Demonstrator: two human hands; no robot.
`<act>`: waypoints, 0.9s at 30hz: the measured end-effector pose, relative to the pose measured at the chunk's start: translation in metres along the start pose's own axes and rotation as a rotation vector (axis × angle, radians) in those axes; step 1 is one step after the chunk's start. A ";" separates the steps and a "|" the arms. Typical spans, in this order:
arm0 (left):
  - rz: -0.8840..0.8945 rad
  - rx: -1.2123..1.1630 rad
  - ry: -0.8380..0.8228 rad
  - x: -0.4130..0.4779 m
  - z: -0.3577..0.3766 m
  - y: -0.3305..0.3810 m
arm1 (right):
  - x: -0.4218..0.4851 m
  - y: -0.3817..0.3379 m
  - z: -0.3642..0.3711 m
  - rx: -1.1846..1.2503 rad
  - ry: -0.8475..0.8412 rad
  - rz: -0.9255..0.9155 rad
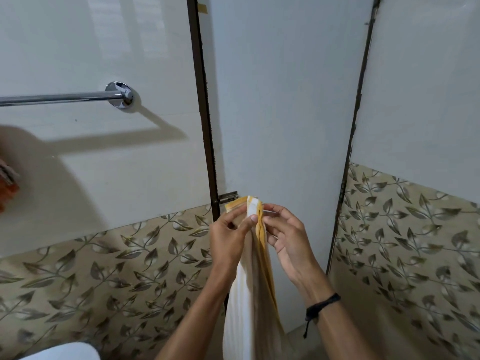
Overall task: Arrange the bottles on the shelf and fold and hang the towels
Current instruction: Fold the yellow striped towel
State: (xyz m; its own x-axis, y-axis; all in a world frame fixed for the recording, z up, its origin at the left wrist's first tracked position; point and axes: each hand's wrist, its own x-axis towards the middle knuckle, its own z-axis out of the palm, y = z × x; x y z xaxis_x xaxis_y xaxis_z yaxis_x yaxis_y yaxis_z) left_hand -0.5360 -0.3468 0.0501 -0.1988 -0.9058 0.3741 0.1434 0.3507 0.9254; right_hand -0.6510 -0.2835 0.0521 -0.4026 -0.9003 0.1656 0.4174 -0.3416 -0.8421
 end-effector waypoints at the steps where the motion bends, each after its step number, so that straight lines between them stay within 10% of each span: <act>1: -0.025 -0.019 0.001 -0.002 0.000 0.000 | -0.001 0.000 0.000 -0.063 -0.013 -0.027; 9: -0.164 -0.071 -0.087 -0.009 -0.001 -0.005 | -0.002 0.010 0.006 -0.573 0.058 -0.217; 20: -0.365 -0.378 -0.037 -0.012 -0.003 -0.006 | -0.003 0.016 0.003 -0.253 0.144 -0.109; 27: -0.343 -0.314 -0.060 -0.016 0.002 -0.008 | -0.001 0.017 0.005 -0.593 0.388 -0.487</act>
State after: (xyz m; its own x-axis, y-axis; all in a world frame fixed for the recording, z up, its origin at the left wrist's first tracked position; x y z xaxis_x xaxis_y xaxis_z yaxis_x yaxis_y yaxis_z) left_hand -0.5363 -0.3351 0.0368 -0.3405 -0.9383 0.0611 0.3443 -0.0640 0.9367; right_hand -0.6396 -0.2896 0.0395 -0.7216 -0.4966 0.4823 -0.3257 -0.3712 -0.8696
